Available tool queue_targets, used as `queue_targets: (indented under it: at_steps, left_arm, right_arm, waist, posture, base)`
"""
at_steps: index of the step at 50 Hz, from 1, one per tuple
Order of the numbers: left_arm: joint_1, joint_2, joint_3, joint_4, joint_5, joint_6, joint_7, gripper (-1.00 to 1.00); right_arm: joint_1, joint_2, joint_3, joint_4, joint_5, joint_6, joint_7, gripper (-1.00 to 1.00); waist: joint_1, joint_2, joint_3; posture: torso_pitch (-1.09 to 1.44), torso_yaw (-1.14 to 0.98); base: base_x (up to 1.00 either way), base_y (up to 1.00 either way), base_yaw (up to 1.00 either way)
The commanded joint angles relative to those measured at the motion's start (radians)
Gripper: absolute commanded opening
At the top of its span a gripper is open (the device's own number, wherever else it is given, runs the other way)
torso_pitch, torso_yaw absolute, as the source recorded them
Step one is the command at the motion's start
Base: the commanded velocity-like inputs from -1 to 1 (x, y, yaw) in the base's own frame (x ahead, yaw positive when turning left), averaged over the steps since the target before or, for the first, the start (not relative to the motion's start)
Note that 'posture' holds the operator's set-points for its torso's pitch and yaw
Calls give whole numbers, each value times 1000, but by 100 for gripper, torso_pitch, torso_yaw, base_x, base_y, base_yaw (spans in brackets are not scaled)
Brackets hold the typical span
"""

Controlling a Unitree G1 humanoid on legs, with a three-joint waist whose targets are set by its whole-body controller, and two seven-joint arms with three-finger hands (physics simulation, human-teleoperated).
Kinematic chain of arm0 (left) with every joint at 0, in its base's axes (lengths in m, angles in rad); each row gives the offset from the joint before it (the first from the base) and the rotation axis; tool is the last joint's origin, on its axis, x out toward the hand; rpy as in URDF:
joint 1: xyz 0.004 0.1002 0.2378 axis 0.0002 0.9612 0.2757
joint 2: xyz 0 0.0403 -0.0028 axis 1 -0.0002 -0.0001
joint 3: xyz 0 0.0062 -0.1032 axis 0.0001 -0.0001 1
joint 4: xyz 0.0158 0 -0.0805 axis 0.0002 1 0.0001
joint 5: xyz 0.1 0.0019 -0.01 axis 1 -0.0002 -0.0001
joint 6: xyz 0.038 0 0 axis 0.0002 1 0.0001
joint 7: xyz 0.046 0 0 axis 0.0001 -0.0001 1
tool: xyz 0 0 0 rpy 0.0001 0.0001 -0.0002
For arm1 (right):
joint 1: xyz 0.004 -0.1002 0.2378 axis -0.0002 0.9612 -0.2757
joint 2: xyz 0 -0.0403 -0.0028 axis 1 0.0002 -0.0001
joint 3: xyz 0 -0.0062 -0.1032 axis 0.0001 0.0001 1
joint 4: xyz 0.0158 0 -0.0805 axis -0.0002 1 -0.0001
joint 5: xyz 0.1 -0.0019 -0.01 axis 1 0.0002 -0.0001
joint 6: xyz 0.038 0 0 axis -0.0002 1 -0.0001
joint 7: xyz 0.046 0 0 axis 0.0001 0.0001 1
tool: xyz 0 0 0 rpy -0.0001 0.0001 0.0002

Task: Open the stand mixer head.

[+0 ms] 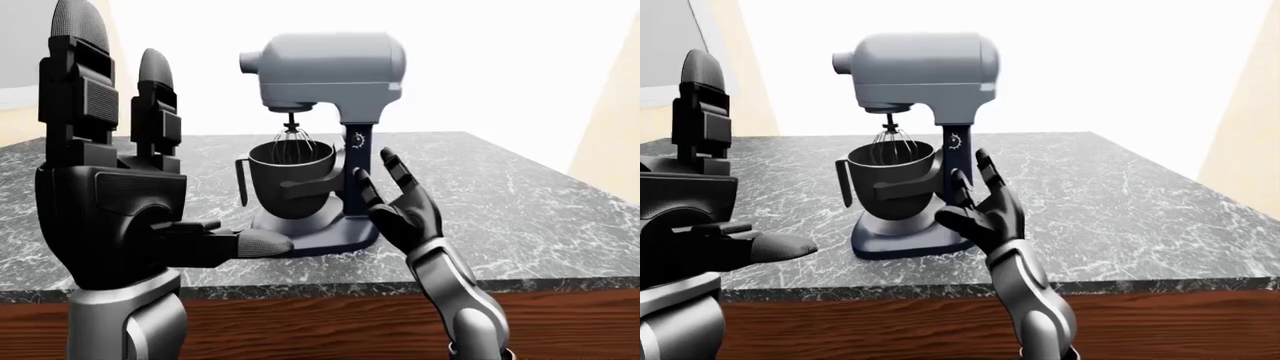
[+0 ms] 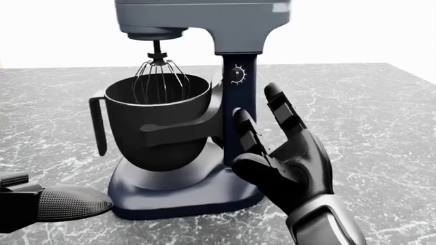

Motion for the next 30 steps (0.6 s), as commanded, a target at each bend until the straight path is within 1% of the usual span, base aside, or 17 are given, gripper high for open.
queue_targets:
  at_steps: [1, 30]
  left_arm:
    - [-18, 3, 0, -7, 0, -16, 0, 100]
    - [-19, 7, 3, -7, -2, -16, 1, 100]
  right_arm:
    - [-28, 2, 3, -24, 3, -13, 8, 100]
    - [-53, 7, 3, 0, 12, -19, 6, 100]
  waist:
    - [1, 2, 6]
    - [1, 4, 7]
  posture:
    - [-54, 0]
    - [-54, 0]
  base:
    - [0, 0, 0]
    - [0, 0, 0]
